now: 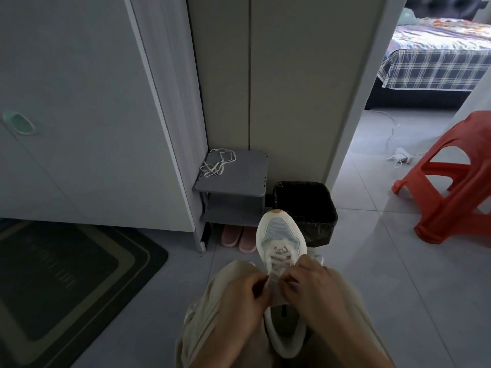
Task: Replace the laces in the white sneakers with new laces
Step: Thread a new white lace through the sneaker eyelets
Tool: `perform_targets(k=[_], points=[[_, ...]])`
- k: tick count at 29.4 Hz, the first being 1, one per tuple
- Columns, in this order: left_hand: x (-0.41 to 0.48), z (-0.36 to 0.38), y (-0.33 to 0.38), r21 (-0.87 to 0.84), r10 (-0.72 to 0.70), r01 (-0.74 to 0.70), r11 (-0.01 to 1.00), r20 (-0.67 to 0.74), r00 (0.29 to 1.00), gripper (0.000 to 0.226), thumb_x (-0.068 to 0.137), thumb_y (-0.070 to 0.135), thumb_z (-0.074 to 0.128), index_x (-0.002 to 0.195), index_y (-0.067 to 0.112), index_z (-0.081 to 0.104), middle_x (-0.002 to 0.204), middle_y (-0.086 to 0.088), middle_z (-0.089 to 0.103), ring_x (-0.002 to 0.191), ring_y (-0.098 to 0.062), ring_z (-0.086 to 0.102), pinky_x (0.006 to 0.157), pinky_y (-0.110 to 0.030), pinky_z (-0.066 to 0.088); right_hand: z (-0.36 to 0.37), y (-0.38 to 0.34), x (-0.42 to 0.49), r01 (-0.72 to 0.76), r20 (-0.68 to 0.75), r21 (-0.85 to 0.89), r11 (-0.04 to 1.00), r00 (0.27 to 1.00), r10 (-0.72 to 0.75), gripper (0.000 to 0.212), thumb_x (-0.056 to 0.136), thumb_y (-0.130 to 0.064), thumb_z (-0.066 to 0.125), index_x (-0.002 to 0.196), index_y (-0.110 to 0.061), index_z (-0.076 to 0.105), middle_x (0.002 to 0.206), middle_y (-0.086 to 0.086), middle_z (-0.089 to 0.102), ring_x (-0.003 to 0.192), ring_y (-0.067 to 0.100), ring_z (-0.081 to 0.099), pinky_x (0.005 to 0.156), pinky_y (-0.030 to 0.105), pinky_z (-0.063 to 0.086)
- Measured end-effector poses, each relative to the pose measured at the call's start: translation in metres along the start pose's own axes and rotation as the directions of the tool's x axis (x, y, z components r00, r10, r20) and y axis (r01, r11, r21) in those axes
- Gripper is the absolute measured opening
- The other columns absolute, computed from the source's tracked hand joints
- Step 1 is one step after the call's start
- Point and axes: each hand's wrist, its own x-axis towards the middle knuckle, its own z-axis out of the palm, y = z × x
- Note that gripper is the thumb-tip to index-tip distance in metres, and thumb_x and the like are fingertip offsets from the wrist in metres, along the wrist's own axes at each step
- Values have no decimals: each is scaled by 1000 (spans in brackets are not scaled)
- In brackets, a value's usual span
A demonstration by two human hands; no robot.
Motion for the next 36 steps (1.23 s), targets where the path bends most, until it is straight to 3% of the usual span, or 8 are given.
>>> perform_targets(k=[4, 9, 18, 20, 24, 27, 32, 36], points=[[0, 0, -7, -100, -99, 95, 990, -39, 994, 16, 89, 16, 59, 99, 18, 72, 79, 22, 62, 83, 16, 57, 71, -3, 40, 19, -1, 0, -5, -64, -11, 1000, 998, 5, 27, 51, -29, 87, 54, -30, 60, 64, -11, 52, 52, 9, 53, 49, 23, 45], [3, 0, -11, -149, -126, 120, 982, -30, 992, 14, 86, 15, 63, 95, 20, 72, 85, 15, 68, 86, 6, 61, 71, -7, 45, 27, 4, -1, -39, -130, 177, 983, 990, 63, 22, 58, -18, 85, 61, -26, 65, 70, -10, 56, 59, 6, 55, 54, 25, 50], [2, -2, -11, -204, -151, 149, 968, 7, 989, 15, 85, 13, 64, 89, 27, 67, 83, 12, 69, 81, 5, 62, 70, -10, 47, 25, 2, 3, 18, -121, 183, 983, 993, 4, 15, 64, -21, 77, 66, -30, 65, 71, -11, 56, 64, 7, 56, 63, 19, 38], [3, -6, -9, -239, -148, 156, 958, 53, 988, 17, 85, 14, 65, 87, 30, 65, 83, 12, 68, 81, 7, 62, 70, -9, 47, 20, 5, 4, 85, -113, 147, 985, 991, -69, 7, 70, -28, 63, 68, -34, 65, 74, -14, 55, 68, 5, 55, 66, 13, 31], [5, -10, -10, -175, -129, 148, 973, 118, 985, 22, 86, 14, 64, 86, 35, 60, 85, 13, 66, 82, 8, 61, 71, -7, 45, 7, 1, 18, 197, -95, -102, 975, 974, -207, 29, 76, -38, 40, 60, -37, 64, 69, -18, 54, 64, 2, 53, 70, 14, 30], [7, -13, -17, -98, -111, 125, 987, 135, 985, 13, 86, 18, 64, 90, 31, 64, 89, 9, 68, 83, 0, 63, 76, -13, 48, 10, -2, 22, 262, -64, -164, 951, 959, -275, 9, 65, -34, 68, 57, -34, 64, 68, -15, 55, 60, 4, 54, 66, 20, 44], [21, -22, -18, -153, -193, 230, 961, 227, 955, 7, 86, 18, 63, 85, 22, 68, 86, 3, 70, 81, -12, 66, 84, -35, 52, 21, -1, 13, 221, -84, 39, 975, 973, -217, 21, 74, -36, 47, 65, -33, 65, 74, -14, 59, 65, 4, 60, 59, 23, 56], [21, -32, -13, -226, -257, 298, 927, 194, 947, 6, 89, 11, 58, 88, 9, 63, 82, -4, 66, 73, -14, 62, 71, -24, 52, -2, 7, 16, 28, 55, 273, 962, 998, -44, 22, 88, -23, 58, 109, -27, 60, 94, -19, 56, 87, 1, 55, 82, 12, 44]])
